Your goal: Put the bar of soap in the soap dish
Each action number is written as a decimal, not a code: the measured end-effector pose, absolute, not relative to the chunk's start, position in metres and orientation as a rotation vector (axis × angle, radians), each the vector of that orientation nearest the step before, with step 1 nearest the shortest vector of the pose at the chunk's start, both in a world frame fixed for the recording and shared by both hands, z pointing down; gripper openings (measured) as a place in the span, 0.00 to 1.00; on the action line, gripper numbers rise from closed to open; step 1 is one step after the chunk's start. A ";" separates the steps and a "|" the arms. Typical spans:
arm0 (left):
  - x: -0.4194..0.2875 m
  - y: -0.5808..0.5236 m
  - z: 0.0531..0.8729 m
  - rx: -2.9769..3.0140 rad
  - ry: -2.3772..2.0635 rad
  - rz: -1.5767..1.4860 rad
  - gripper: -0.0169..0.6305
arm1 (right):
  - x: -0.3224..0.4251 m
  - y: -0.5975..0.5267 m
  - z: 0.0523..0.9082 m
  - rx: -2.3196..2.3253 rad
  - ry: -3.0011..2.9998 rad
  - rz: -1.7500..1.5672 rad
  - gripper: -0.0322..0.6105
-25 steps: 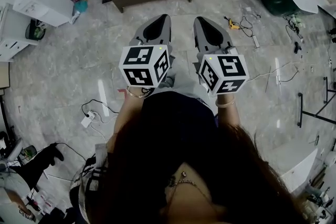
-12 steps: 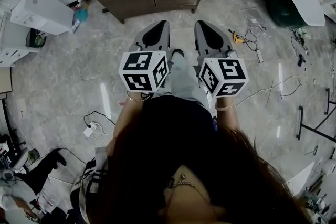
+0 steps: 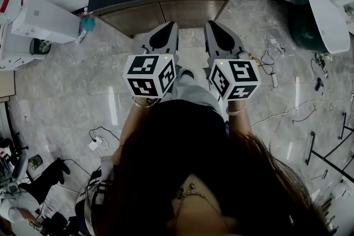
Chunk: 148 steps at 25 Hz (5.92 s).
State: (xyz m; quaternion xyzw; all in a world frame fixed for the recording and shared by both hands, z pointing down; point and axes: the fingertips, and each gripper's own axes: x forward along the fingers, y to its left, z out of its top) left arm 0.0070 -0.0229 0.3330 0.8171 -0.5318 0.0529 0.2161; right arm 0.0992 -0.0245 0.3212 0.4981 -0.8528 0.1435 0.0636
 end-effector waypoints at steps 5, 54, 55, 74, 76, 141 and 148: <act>0.003 -0.075 0.334 2.224 -1.505 0.144 0.02 | 0.098 -0.080 0.328 1.457 -2.588 0.454 0.08; -0.100 -0.347 0.409 2.076 -1.337 0.208 0.02 | 0.008 -0.305 0.538 1.103 -2.038 0.754 0.50; -0.099 -0.348 0.411 2.072 -1.334 0.210 0.02 | 0.008 -0.305 0.546 1.083 -2.017 0.760 0.51; -0.104 -0.352 0.434 1.991 -1.339 0.220 0.02 | 0.006 -0.305 0.625 0.974 -1.773 0.821 0.54; -0.102 -0.353 0.435 1.987 -1.338 0.220 0.02 | 0.005 -0.307 0.628 0.971 -1.761 0.800 0.54; -0.028 -0.361 0.415 2.151 -1.205 0.333 0.02 | 0.169 -0.385 0.542 1.660 -1.774 0.791 0.52; -0.026 -0.360 0.420 2.143 -1.199 0.358 0.02 | 0.169 -0.385 0.555 1.672 -1.764 0.747 0.52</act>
